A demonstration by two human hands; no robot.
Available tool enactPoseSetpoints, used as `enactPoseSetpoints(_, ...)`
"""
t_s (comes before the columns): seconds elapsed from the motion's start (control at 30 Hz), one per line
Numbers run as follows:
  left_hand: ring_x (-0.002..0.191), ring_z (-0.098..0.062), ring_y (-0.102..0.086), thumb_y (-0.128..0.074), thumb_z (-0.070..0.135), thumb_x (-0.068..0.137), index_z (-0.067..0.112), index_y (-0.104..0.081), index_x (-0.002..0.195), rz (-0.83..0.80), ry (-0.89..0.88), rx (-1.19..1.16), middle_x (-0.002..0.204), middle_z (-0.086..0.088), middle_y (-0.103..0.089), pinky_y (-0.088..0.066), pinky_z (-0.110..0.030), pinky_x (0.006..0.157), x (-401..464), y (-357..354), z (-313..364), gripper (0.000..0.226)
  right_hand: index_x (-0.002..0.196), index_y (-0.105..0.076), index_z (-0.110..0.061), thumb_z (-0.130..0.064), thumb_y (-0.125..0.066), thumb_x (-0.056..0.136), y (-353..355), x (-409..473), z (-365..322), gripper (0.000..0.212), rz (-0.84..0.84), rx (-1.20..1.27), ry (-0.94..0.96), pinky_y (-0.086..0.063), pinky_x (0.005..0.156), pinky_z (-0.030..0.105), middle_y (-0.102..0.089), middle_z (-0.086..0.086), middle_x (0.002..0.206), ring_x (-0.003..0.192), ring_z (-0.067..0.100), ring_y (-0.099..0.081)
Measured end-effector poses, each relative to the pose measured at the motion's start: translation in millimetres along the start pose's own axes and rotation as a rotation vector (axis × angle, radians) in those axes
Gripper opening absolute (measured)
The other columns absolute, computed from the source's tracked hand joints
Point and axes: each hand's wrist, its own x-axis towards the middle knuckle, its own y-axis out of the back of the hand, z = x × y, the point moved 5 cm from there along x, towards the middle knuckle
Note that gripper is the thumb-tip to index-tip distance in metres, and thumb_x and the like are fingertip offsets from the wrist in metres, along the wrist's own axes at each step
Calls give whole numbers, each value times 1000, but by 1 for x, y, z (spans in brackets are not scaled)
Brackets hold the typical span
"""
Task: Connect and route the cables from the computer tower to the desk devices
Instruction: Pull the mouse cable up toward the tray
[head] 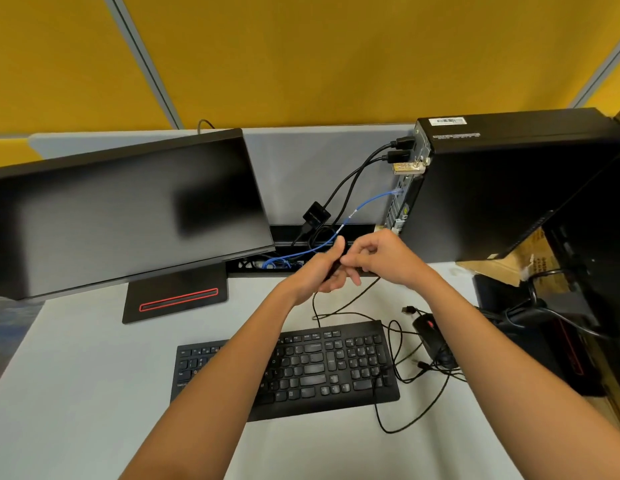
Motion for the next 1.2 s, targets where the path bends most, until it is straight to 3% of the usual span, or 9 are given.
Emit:
enactPoseSetpoints(0.2, 39, -10, -13, -27, 52, 100, 0, -64, 90, -217, 47, -131, 41, 6, -26, -14, -30, 50, -13, 12, -6, 65, 84, -77, -10, -23, -75, 83, -1, -1, 3, 13, -195, 58, -74, -30, 52, 20, -43, -5, 49, 48, 7, -32)
enactPoseSetpoints(0.37, 35, -3, -23, -59, 44, 89, 9, -72, 88, -377, 55, -255, 37, 9, -33, -23, -16, 44, -31, 27, -20, 38, 100, -76, -11, -22, -69, 88, -3, -5, 7, 17, -404, 138, -179, -49, 67, 20, -69, -1, 82, 67, 2, -52)
enactPoseSetpoints(0.5, 35, -2, -22, -48, 30, 95, 4, -64, 119, -426, 52, -417, 38, 10, -31, -28, -14, 39, -28, 18, -23, 39, 80, -73, -11, -26, -75, 83, -12, 16, 20, 16, 7, 92, -144, -37, 52, 19, -53, -11, 53, 51, 2, -43)
enactPoseSetpoints(0.63, 37, -8, -16, -25, 31, 101, 8, -63, 123, -346, 38, -594, 41, 6, -35, -30, -15, 42, -21, 16, -22, 50, 69, -66, -12, -37, -62, 92, -29, 22, 40, 34, 305, 49, -71, -40, 59, 31, -56, -3, 58, 55, 13, -49)
enactPoseSetpoints(0.73, 33, -5, -24, -25, 36, 101, 10, -56, 131, -161, -47, -786, 85, -4, -73, -27, -16, 40, -11, 25, -26, 51, 92, -60, -7, -37, -31, 104, -67, 12, 59, 44, 123, -130, -199, -43, 68, 37, -63, 8, 78, 68, 21, -55)
enactPoseSetpoints(0.8, 39, -4, -33, -25, 37, 102, 10, -45, 140, -3, -95, -901, 124, -8, -65, -31, -16, 45, -3, 36, -31, 50, 102, -48, -9, -28, -28, 105, -94, 1, 66, 29, -57, -281, -243, -43, 70, 40, -63, 14, 91, 77, 28, -58)
enactPoseSetpoints(0.9, 65, -7, -54, -21, 32, 105, 11, -26, 149, 225, -97, -921, 143, -8, -49, -43, -20, 68, 2, 46, -34, 49, 106, -41, -6, -8, -38, 97, -121, -2, 53, 10, -261, -490, -161, -41, 63, 40, -61, 22, 94, 84, 40, -60)
enactPoseSetpoints(1.07, 113, -13, -54, -23, 32, 106, 3, -34, 144, 389, 42, -220, 128, 4, -51, -39, -34, 106, -2, 56, -25, 49, 93, -63, -9, -12, -43, 97, -87, 17, 20, 20, -122, -423, -50, -46, 78, 36, -67, 8, 97, 92, 29, -61)
enactPoseSetpoints(1.2, 84, -8, -61, -27, 44, 103, 6, -67, 94, 266, 3, 390, 87, 3, -68, -46, -35, 92, -12, 55, -4, 55, 67, -67, -13, -15, -56, 93, -44, 19, -4, 29, 103, -208, 67, -45, 67, 27, -65, -5, 61, 59, 13, -58)
